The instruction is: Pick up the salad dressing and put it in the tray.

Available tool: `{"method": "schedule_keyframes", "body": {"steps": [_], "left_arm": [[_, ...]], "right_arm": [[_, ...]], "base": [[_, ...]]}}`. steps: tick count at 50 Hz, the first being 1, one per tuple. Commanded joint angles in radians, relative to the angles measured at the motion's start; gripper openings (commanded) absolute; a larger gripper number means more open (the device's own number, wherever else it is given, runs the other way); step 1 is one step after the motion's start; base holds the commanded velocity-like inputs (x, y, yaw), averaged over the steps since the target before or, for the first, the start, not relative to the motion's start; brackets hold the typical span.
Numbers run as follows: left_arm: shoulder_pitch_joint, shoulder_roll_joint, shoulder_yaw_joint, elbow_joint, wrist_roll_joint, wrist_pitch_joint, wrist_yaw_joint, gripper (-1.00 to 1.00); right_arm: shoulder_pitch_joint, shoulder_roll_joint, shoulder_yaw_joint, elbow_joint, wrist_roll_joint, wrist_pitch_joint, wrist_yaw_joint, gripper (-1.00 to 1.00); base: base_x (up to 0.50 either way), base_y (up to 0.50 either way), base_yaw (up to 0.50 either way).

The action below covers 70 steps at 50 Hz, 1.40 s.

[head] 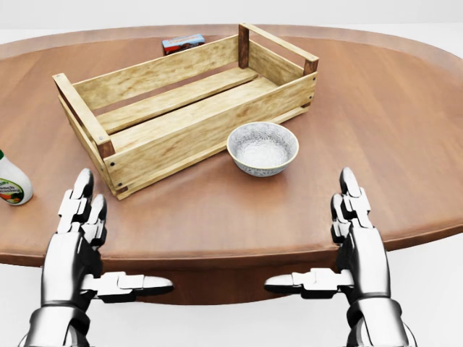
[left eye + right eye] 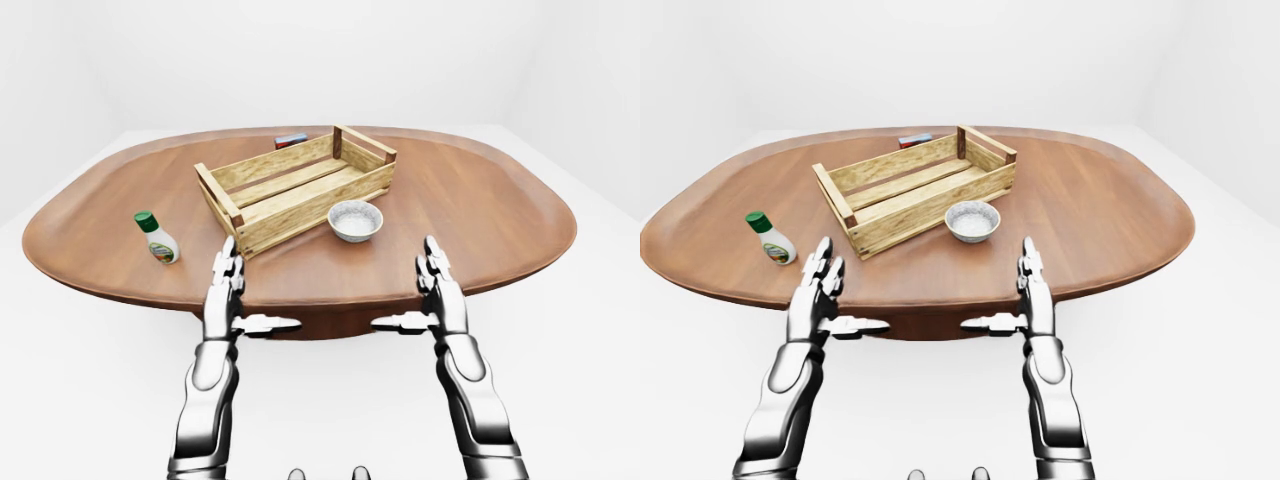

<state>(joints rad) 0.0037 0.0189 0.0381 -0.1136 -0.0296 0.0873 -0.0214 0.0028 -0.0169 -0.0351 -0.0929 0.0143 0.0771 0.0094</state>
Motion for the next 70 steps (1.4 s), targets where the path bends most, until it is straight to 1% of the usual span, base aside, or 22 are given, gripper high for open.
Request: {"method": "schedule_keyframes", "body": {"steps": [1, 2, 4, 5, 6, 7, 10, 15, 18, 19, 20, 21, 23, 24, 25, 29, 32, 36, 40, 44, 53, 70], "left_arm": [[-0.062, 0.091, 0.216, -0.42, -0.152, 0.0, -0.052, 1.0], [-0.084, 0.113, 0.267, -0.446, -0.184, 0.0, -0.05, 1.0], [-0.112, 0.155, 0.334, -0.469, -0.206, 0.0, -0.04, 1.0], [-0.12, 0.169, 0.355, -0.462, -0.214, 0.0, -0.039, 1.0], [-0.129, 0.181, 0.379, -0.46, -0.231, 0.0, -0.037, 1.0], [-0.146, 0.209, 0.428, -0.457, -0.255, 0.0, -0.028, 1.0], [-0.16, 0.259, 0.494, -0.462, -0.299, 0.0, -0.015, 1.0], [-0.176, 0.336, 0.594, -0.48, -0.368, 0.0, 0.008, 1.0], [-0.183, 0.386, 0.661, -0.497, -0.42, 0.0, 0.024, 1.0], [-0.194, 0.425, 0.726, -0.507, -0.463, 0.0, 0.032, 1.0], [-0.194, 0.448, 0.755, -0.507, -0.484, 0.0, 0.041, 1.0], [-0.2, 0.494, 0.828, -0.499, -0.525, 0.0, 0.052, 1.0], [-0.195, 0.549, 0.902, -0.479, -0.592, 0.0, 0.076, 1.0], [-0.186, 0.57, 0.923, -0.467, -0.611, 0.0, 0.084, 1.0], [-0.176, 0.599, 0.962, -0.442, -0.629, 0.0, 0.087, 1.0], [-0.144, 0.646, 1.012, -0.403, -0.681, 0.0, 0.104, 1.0], [-0.133, 0.653, 1.013, -0.395, -0.694, 0.0, 0.116, 1.0], [-0.126, 0.645, 0.991, -0.402, -0.693, 0.0, 0.124, 1.0], [-0.124, 0.647, 0.993, -0.397, -0.691, 0.0, 0.119, 1.0], [-0.122, 0.658, 1.012, -0.395, -0.699, 0.0, 0.117, 1.0], [-0.12, 0.654, 1.003, -0.388, -0.687, 0.0, 0.111, 1.0], [-0.121, 0.647, 0.996, -0.389, -0.675, 0.0, 0.1, 1.0]], "right_arm": [[-0.014, -0.056, -0.171, -0.431, 0.12, 0.01, 0.027, 1.0], [-0.019, -0.082, -0.188, -0.485, 0.097, 0.01, 0.025, 1.0], [-0.031, -0.1, -0.236, -0.555, 0.087, 0.01, 0.036, 1.0], [-0.039, -0.104, -0.266, -0.58, 0.103, 0.01, 0.046, 1.0], [-0.052, -0.12, -0.324, -0.62, 0.132, 0.01, 0.051, 1.0], [-0.058, -0.127, -0.35, -0.642, 0.149, 0.01, 0.056, 1.0], [-0.076, -0.156, -0.447, -0.691, 0.21, 0.01, 0.059, 1.0], [-0.079, -0.201, -0.544, -0.732, 0.26, 0.01, 0.059, 1.0], [-0.071, -0.221, -0.536, -0.736, 0.221, 0.01, 0.058, 1.0], [-0.072, -0.225, -0.524, -0.731, 0.195, 0.01, 0.058, 1.0], [-0.074, -0.22, -0.52, -0.725, 0.183, 0.01, 0.062, 1.0], [-0.068, -0.23, -0.49, -0.707, 0.124, 0.01, 0.057, 1.0], [-0.071, -0.224, -0.467, -0.693, 0.071, 0.01, 0.071, 1.0], [-0.074, -0.217, -0.463, -0.693, 0.058, 0.01, 0.078, 1.0], [-0.077, -0.213, -0.451, -0.698, 0.037, 0.01, 0.079, 1.0], [-0.083, -0.203, -0.433, -0.695, -0.022, 0.01, 0.097, 1.0], [-0.087, -0.196, -0.426, -0.689, -0.048, 0.01, 0.105, 1.0], [-0.089, -0.191, -0.397, -0.681, -0.082, 0.01, 0.12, 1.0], [-0.088, -0.186, -0.374, -0.681, -0.126, 0.01, 0.141, 1.0], [-0.091, -0.184, -0.353, -0.694, -0.17, 0.01, 0.161, 1.0], [-0.09, -0.174, -0.34, -0.681, -0.243, 0.01, 0.186, 1.0], [-0.072, -0.156, -0.345, -0.642, -0.252, 0.01, 0.19, 1.0]], "base": [[0.0, 0.0, 0.0], [0.0, 0.0, 0.0], [0.0, 0.0, 0.0], [0.0, 0.0, 0.0], [0.0, 0.0, 0.0], [0.0, 0.0, 0.0], [0.0, 0.0, 0.0], [0.0, 0.0, 0.0], [0.0, 0.0, 0.0], [0.0, 0.0, 0.0], [0.0, 0.0, 0.0], [0.13, 0.5, 0.0], [0.13, 0.5, 0.0], [0.13, 0.5, 0.0], [0.13, 0.5, 0.0], [0.13, 0.5, 0.0], [0.13, 0.5, 0.0], [0.13, 0.5, 0.0], [0.21, 0.5, 0.0], [0.33, 0.45, 0.0], [0.38, 0.4, 0.0], [0.4, 0.37, 0.0]]}}
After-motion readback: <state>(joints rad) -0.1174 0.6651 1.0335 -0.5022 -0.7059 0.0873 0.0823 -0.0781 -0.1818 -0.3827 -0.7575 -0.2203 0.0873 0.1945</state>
